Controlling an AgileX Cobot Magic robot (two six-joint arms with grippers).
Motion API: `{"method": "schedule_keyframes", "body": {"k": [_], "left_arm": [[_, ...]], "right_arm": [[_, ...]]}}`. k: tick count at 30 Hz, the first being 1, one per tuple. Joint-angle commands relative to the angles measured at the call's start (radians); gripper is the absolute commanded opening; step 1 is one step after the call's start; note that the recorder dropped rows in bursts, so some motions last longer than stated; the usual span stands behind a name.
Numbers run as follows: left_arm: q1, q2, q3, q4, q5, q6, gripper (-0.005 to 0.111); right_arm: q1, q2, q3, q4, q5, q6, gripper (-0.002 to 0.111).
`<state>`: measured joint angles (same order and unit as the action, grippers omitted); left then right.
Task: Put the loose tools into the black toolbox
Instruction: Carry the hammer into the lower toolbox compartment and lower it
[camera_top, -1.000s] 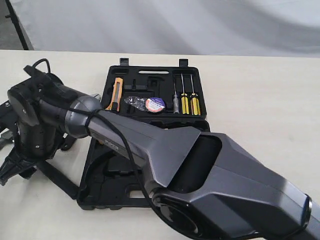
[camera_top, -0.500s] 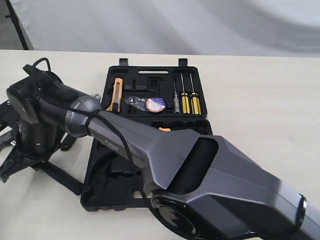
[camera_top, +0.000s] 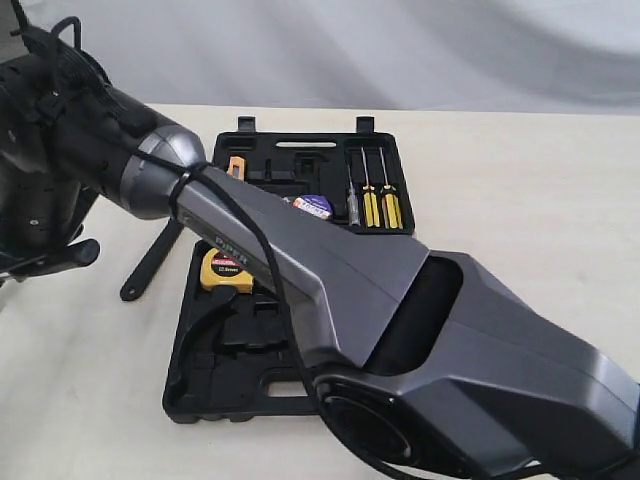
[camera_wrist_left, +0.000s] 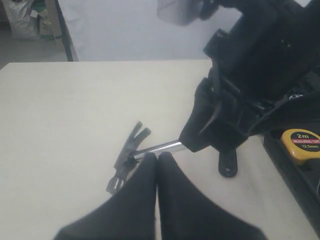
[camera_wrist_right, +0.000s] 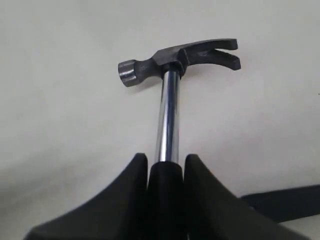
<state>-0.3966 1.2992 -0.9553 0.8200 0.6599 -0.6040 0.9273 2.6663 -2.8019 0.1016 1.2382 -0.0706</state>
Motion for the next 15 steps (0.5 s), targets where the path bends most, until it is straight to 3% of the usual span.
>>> {"method": "schedule_keyframes", "body": {"k": [1, 10, 15], "left_arm": [[0.003, -0.008, 0.009, -0.014, -0.017, -0.010, 0.001], [0.003, -0.008, 0.009, -0.014, -0.017, -0.010, 0.001], [0.003, -0.008, 0.009, -0.014, -0.017, -0.010, 0.001]], "right_arm": [[-0.013, -0.105, 0.081, 0.013, -0.017, -0.012, -0.001], [-0.030, -0.352, 0.642, -0.028, -0.017, -0.119, -0.001], [-0.032, -0.450, 0.828, -0.140, -0.017, -0.150, -0.001]]}}
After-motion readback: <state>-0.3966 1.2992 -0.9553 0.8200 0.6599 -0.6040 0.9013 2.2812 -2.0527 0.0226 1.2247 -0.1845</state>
